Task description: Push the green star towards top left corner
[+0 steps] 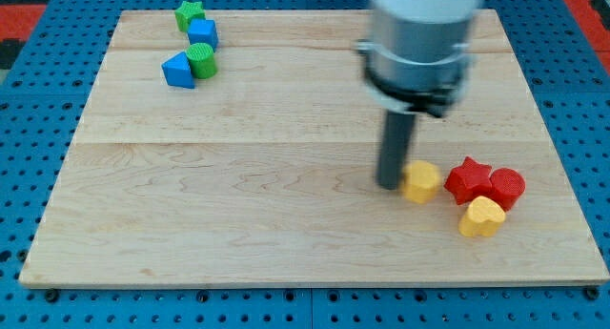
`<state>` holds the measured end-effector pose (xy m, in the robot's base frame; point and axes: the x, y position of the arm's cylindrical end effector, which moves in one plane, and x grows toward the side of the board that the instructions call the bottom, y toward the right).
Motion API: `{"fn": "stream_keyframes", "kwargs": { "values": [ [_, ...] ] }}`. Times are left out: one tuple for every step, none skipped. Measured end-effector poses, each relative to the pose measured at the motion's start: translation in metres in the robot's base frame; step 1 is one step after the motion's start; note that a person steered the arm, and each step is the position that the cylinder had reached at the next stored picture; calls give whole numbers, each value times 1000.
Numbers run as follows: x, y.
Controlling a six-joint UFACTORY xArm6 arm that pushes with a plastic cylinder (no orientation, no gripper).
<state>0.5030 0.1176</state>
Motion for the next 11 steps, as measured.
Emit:
{"fn": "stream_keyframes", "kwargs": {
  "values": [
    [0,12],
    [-21,-57],
    [-101,-39],
    [-133,9],
    [-177,-60],
    [-269,-111],
    [-309,-151],
    [-311,-233],
    [-311,-314],
    [-310,-337],
    [-297,-362]
  ]
}}
